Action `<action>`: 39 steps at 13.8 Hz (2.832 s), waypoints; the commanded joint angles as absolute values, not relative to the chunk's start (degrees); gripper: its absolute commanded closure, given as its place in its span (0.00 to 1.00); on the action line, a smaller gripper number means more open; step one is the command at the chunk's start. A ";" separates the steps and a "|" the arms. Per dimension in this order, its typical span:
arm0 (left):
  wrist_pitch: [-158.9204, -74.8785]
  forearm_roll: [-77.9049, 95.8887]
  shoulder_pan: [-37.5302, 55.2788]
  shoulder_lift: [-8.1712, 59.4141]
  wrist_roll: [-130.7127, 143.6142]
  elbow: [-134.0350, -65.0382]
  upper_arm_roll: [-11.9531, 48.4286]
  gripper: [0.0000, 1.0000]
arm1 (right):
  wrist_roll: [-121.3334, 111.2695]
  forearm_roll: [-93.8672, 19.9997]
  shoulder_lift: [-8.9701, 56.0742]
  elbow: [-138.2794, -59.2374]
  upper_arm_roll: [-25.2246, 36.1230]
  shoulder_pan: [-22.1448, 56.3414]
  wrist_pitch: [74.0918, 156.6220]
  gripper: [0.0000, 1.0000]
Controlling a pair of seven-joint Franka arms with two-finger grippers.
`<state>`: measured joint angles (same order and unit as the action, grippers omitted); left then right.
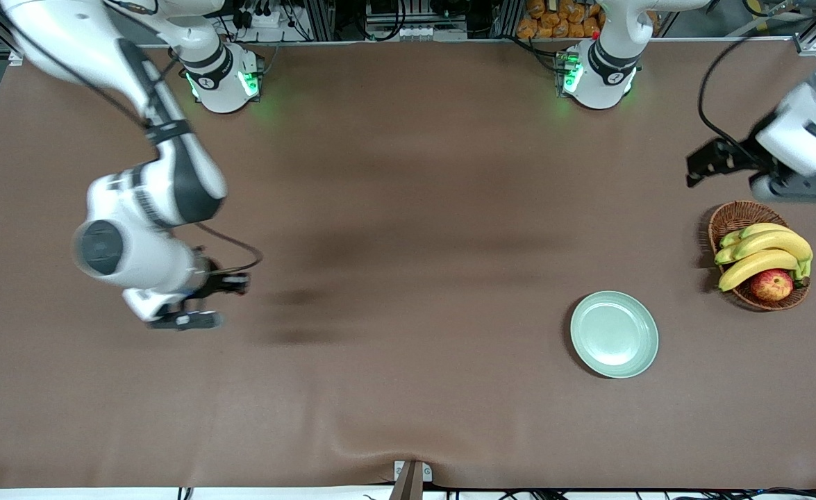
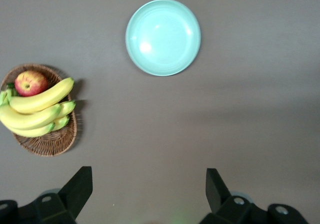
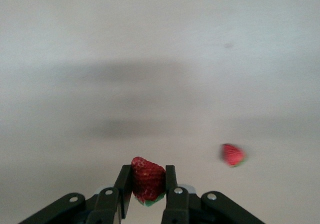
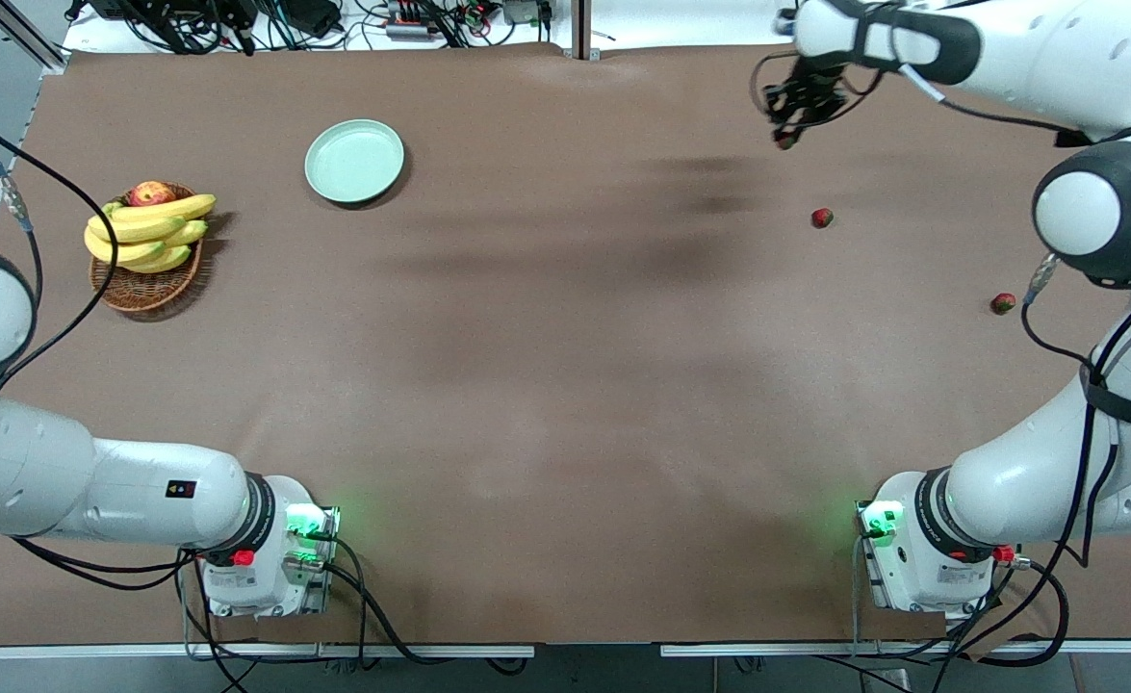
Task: Collect all strawberries into plate
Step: 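Carry the strawberry toward the left gripper while the left gripper approaches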
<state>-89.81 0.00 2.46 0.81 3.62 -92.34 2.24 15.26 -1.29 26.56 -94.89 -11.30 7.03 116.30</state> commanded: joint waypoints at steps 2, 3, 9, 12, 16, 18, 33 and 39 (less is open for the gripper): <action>-90.26 0.96 -0.35 6.66 4.91 -87.81 2.46 0.00 | 19.42 -6.82 29.17 -94.22 -10.99 17.11 118.47 0.98; -90.35 2.18 -0.09 8.33 7.01 -87.72 2.46 0.00 | 19.51 -9.99 30.05 -94.31 -10.90 19.23 120.56 0.98; -91.14 3.43 7.28 18.09 14.48 -83.95 3.51 0.00 | 19.60 -13.53 37.43 -94.31 -10.28 28.73 130.93 0.98; -94.99 3.69 12.38 23.28 21.25 -82.09 3.60 0.00 | 19.60 -14.59 40.16 -94.31 -9.84 30.58 134.29 0.98; -103.08 3.87 17.92 28.12 30.74 -82.00 3.60 0.00 | 19.51 -14.50 40.61 -94.31 -8.80 31.11 134.39 0.53; -107.03 3.78 20.64 30.57 34.61 -82.00 3.60 0.00 | 18.46 -14.07 39.30 -94.31 -7.04 30.15 133.69 0.23; -129.45 6.15 39.36 46.40 77.93 -75.76 3.60 0.00 | -8.69 -5.01 28.91 -99.66 -5.63 -0.78 112.67 0.11; -132.01 5.71 45.17 50.53 90.78 -76.20 3.17 0.00 | -8.96 -5.01 32.51 -102.38 -5.63 -1.32 119.50 0.16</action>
<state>-131.58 5.28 43.44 48.62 88.25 -77.73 4.19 -8.50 -5.65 31.32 -100.22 -4.78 -0.50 115.47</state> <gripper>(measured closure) 0.000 0.159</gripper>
